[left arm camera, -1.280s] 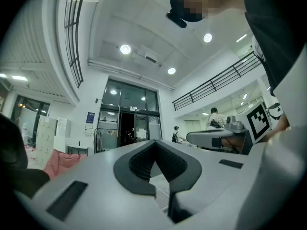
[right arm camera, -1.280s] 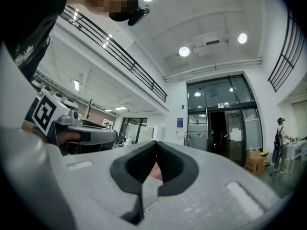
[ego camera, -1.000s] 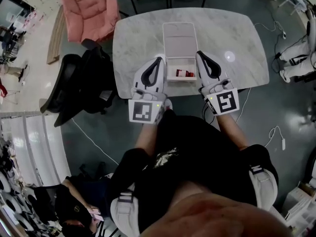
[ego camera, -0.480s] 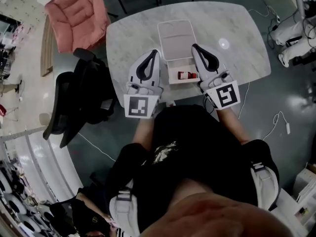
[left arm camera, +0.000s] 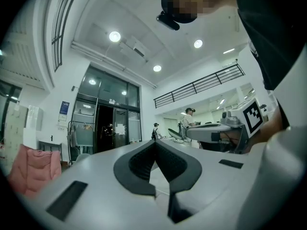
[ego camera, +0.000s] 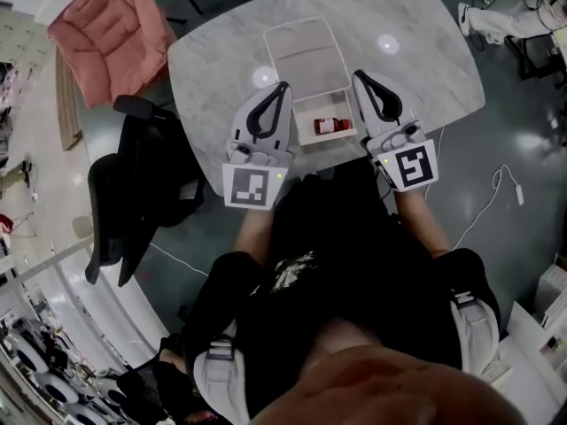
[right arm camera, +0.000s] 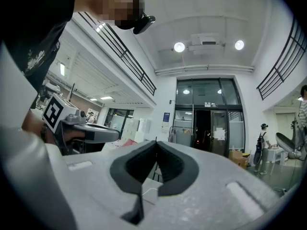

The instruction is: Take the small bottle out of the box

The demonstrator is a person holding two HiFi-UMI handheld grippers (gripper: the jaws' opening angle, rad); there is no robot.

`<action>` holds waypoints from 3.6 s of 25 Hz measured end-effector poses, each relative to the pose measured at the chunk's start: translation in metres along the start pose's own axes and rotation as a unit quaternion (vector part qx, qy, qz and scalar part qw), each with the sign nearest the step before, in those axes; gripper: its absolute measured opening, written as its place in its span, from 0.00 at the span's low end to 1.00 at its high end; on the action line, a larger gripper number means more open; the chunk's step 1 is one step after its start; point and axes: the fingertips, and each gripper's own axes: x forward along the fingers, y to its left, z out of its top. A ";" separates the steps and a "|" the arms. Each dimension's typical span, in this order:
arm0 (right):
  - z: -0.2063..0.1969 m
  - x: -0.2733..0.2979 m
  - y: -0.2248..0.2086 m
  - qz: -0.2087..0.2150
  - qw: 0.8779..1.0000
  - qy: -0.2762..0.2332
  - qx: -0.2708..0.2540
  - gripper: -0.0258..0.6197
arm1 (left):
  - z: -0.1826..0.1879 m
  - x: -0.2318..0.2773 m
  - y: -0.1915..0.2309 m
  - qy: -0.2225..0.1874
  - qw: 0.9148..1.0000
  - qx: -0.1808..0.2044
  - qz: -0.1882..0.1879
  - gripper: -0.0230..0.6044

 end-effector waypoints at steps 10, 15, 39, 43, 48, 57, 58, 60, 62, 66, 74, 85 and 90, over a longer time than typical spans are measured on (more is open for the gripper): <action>-0.038 0.028 -0.011 0.030 0.999 0.005 0.016 0.04 | -0.041 0.009 0.026 0.039 0.999 -0.002 0.015 0.06; -0.056 0.028 -0.011 0.047 0.999 0.008 0.018 0.04 | -0.066 0.012 0.021 0.054 0.998 -0.008 0.006 0.06; -0.198 0.002 0.035 0.204 0.946 0.252 -0.018 0.48 | -0.142 0.026 -0.003 0.119 0.990 -0.050 -0.054 0.06; -0.248 -0.008 0.062 0.327 0.896 0.298 -0.045 0.48 | -0.153 0.028 -0.005 0.126 0.989 -0.049 -0.052 0.06; -0.300 -0.022 0.085 0.434 0.816 0.370 -0.090 0.48 | -0.163 0.020 -0.004 0.142 0.987 -0.052 -0.050 0.06; -0.358 -0.039 0.106 0.496 0.728 0.465 -0.089 0.47 | -0.171 0.007 -0.009 0.149 0.986 -0.062 -0.043 0.06; -0.361 -0.040 0.107 0.502 0.720 0.471 -0.091 0.45 | -0.173 0.005 -0.011 0.152 0.985 -0.066 -0.046 0.06; -0.365 -0.042 0.111 0.516 0.704 0.480 -0.088 0.39 | -0.176 0.002 -0.012 0.156 0.984 -0.072 -0.046 0.06; -0.366 -0.043 0.114 0.522 0.697 0.485 -0.083 0.38 | -0.176 0.002 -0.013 0.155 0.984 -0.074 -0.043 0.06; -0.362 -0.029 0.100 0.482 0.733 0.459 -0.142 0.38 | -0.174 0.001 -0.017 0.150 0.986 -0.066 -0.041 0.06; -0.381 -0.034 0.106 0.490 0.708 0.483 -0.159 0.44 | -0.176 0.004 -0.026 0.148 0.985 -0.073 -0.049 0.06; -0.389 -0.017 0.097 0.422 0.740 0.491 -0.183 0.34 | -0.182 0.007 -0.028 0.159 0.984 -0.070 -0.051 0.06; -0.373 -0.010 0.094 0.408 0.763 0.478 -0.153 0.33 | -0.179 0.009 -0.027 0.159 0.984 -0.068 -0.052 0.06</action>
